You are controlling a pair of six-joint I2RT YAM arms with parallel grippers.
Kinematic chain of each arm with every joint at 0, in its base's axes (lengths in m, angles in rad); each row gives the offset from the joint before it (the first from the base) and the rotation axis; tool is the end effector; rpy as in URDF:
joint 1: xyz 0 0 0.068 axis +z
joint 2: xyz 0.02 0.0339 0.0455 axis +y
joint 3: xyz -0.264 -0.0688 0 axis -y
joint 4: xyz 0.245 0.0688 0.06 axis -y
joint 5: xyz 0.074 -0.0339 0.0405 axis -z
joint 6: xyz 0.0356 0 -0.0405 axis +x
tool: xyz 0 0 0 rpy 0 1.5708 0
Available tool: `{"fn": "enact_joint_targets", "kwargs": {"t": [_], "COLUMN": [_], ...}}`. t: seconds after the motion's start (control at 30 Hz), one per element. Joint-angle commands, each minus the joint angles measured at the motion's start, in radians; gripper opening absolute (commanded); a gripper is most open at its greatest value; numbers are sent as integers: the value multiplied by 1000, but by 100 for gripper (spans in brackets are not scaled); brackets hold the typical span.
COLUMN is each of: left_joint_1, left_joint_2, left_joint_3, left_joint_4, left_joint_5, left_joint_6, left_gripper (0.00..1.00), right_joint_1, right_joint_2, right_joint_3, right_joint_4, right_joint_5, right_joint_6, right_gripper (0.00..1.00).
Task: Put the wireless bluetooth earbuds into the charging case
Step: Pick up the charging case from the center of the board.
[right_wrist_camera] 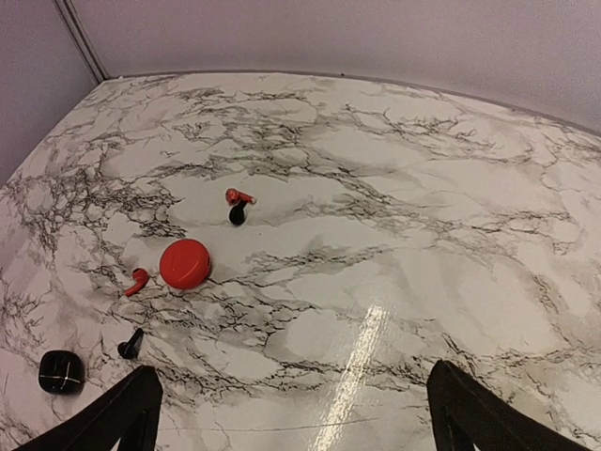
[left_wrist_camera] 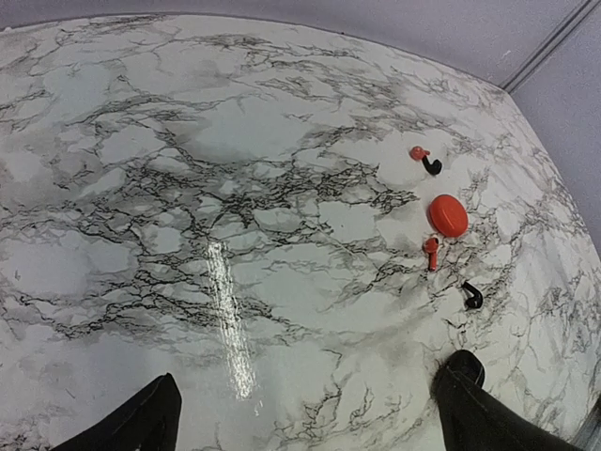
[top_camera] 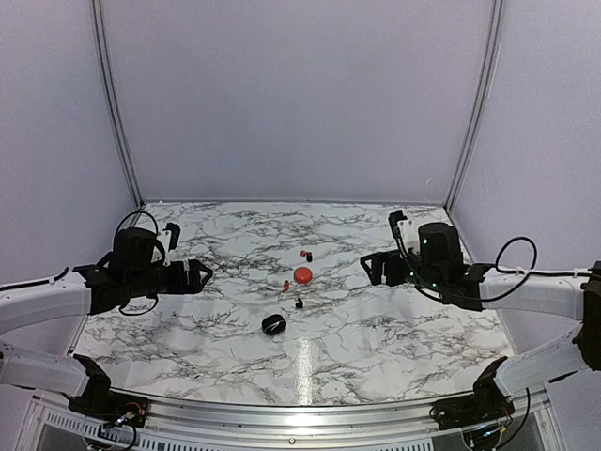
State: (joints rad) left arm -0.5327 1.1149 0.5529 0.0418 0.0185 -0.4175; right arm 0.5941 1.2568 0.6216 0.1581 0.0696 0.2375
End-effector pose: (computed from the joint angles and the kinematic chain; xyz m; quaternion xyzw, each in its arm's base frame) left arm 0.2048 -0.1215 0.2163 0.0544 0.8634 -0.2365 0.4423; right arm 0.2239 0.1483 0.2172 -0.1336 0.8433 0.1827 0.4874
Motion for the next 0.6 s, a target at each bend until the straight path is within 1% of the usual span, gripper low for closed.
{"fn": "enact_joint_targets", "kwargs": {"t": [0.0, 0.13, 0.27, 0.43, 0.57], "left_joint_1": [-24, -93, -225, -350, -406], "left_joint_2": [-19, 34, 146, 294, 408], "left_joint_3": [-1, 32, 109, 193, 263], "left_joint_4": [43, 27, -31, -76, -119], "left_joint_5": [75, 70, 5, -23, -48], "left_joint_6": [53, 99, 169, 244, 296], "left_gripper": [99, 99, 99, 99, 93], "right_joint_1": [13, 14, 15, 15, 15], "right_joint_2": [-40, -74, -112, -149, -161], "right_joint_3": [-7, -10, -17, -11, -22], "right_joint_4": [54, 37, 36, 20, 31], "right_joint_5": [2, -46, -123, -222, -291], "right_joint_6": [-3, -34, -58, -80, -80], "right_gripper": [99, 98, 99, 99, 99]}}
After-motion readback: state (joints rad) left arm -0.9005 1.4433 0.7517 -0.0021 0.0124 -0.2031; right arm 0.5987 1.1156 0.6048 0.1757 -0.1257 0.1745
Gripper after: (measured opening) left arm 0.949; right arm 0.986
